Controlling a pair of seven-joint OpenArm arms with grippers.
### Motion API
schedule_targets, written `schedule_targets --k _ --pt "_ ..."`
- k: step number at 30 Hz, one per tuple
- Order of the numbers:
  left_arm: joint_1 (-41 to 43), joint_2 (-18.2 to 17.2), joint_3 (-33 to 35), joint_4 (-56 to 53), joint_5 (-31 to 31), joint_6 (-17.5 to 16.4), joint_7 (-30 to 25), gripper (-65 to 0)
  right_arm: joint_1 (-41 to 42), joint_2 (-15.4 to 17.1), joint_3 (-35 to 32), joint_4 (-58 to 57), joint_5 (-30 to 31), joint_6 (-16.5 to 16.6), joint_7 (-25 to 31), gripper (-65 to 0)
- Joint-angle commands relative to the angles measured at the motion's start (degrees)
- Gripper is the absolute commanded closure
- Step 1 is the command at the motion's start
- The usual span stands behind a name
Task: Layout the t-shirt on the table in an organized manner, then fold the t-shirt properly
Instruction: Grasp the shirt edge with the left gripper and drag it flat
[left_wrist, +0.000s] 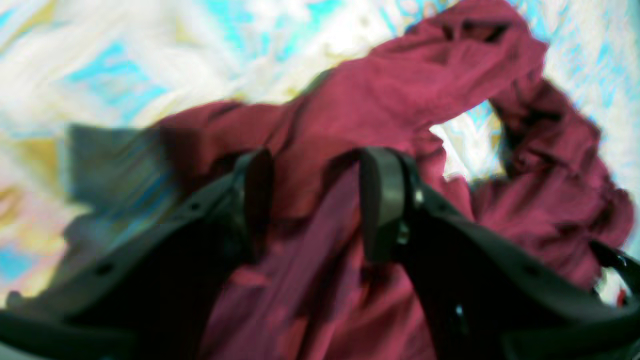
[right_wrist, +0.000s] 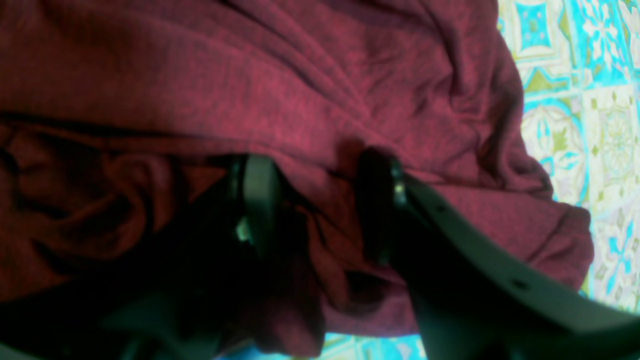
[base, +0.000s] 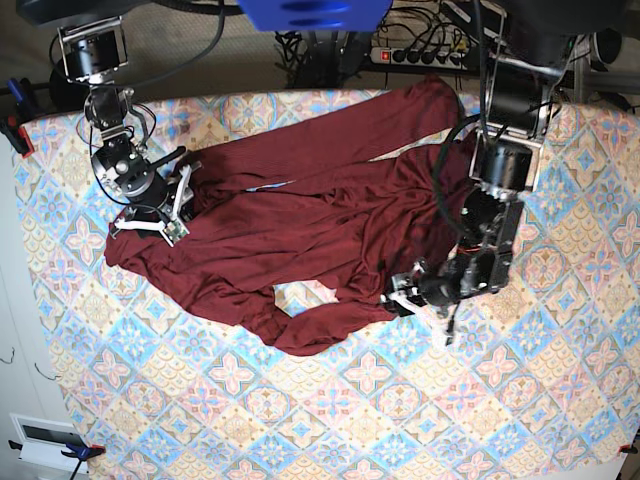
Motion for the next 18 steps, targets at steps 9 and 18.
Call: schedule_targets --k 9,18 --pt "-6.59 -0.95 4.91 -7.29 4.01 -0.05 -5.99 0.0 0.53 0.91 0.44 0.73 -0.28 -0.40 0.16 -24.7" --pt "-8.18 -8.34 -2.21 1.50 4.10 -0.05 -6.43 0.0 0.61 0.91 0.44 0.64 -0.28 -0.40 0.16 -24.7"
